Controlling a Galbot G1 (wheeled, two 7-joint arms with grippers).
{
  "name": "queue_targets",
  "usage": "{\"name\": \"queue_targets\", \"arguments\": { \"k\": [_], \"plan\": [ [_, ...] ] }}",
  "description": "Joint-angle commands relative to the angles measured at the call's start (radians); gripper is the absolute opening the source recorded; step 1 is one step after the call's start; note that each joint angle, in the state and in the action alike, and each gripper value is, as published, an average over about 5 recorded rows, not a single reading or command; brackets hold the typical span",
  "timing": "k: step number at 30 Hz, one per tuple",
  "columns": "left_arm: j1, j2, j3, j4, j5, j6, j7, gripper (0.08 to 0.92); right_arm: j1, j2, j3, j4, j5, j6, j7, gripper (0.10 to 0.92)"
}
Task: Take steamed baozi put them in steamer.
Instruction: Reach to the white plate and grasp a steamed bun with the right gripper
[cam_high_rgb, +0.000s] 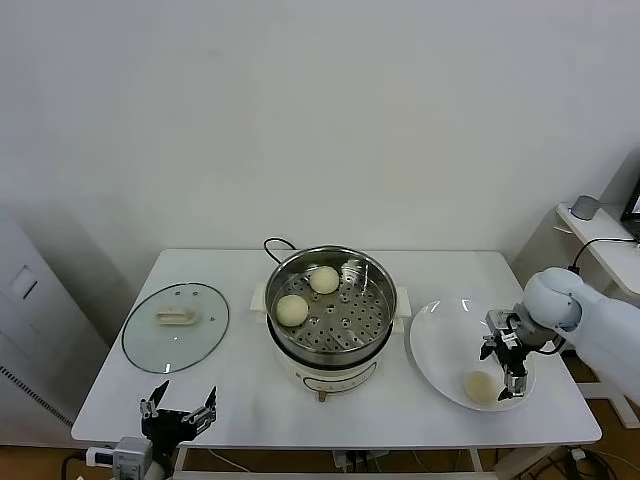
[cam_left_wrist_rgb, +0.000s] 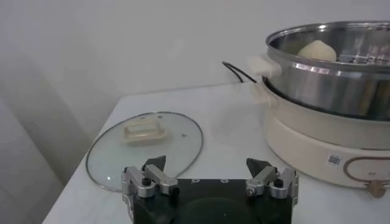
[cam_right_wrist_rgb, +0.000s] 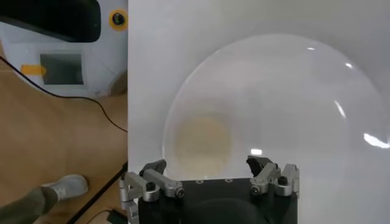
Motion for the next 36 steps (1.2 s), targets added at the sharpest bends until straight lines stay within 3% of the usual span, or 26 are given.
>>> {"name": "queue_targets", "arguments": {
  "k": [1, 27, 30, 36],
  "plan": [
    [0.002, -0.047, 0.0, 0.003, -0.001, 0.0, 0.0, 0.823, -0.072, 0.038, 0.063, -0.032, -0.039, 0.003, 0.008, 0.823],
    [-0.005, -0.049, 0.004, 0.015, 0.002, -0.001, -0.001, 0.823, -0.082, 0.071, 0.076, -0.065, -0.055, -0.007, 0.005, 0.822],
    [-0.008, -0.049, 0.004, 0.016, 0.002, 0.0, -0.001, 0.823, -0.081, 0.071, 0.073, -0.067, -0.053, -0.006, 0.003, 0.797],
    [-0.014, -0.049, 0.004, 0.022, 0.003, 0.001, 0.0, 0.823, -0.081, 0.065, 0.071, -0.069, -0.052, -0.005, -0.004, 0.657]
  ]
}}
